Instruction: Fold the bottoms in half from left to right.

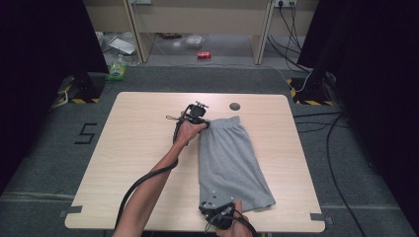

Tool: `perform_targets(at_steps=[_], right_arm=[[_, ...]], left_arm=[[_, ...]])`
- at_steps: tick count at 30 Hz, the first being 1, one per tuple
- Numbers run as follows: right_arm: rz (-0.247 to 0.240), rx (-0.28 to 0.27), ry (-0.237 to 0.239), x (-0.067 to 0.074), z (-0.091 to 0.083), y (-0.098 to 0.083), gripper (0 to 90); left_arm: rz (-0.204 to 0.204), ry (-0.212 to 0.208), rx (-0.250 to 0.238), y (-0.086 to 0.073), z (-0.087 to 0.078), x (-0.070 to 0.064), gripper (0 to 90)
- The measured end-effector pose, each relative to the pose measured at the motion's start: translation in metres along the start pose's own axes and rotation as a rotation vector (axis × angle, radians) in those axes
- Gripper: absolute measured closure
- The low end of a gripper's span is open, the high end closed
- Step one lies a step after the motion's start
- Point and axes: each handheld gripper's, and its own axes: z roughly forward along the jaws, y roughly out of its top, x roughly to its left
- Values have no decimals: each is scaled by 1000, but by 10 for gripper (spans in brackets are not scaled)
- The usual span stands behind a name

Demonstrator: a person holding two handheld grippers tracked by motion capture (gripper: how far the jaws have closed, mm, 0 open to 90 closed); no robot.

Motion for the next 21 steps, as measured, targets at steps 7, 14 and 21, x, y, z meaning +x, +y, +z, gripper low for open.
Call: perform_targets(at_steps=[7,14,21], right_arm=[[-11,-15,49,6,8,8,828],[-35,-42,92,14,21,25,831],[-51,-50,139,25,38,42,831]], left_arm=[[16,0,-2,1,-5,5,757],[18,15,9,-2,-12,18,769],[7,33,26,-9,-24,41,772]])
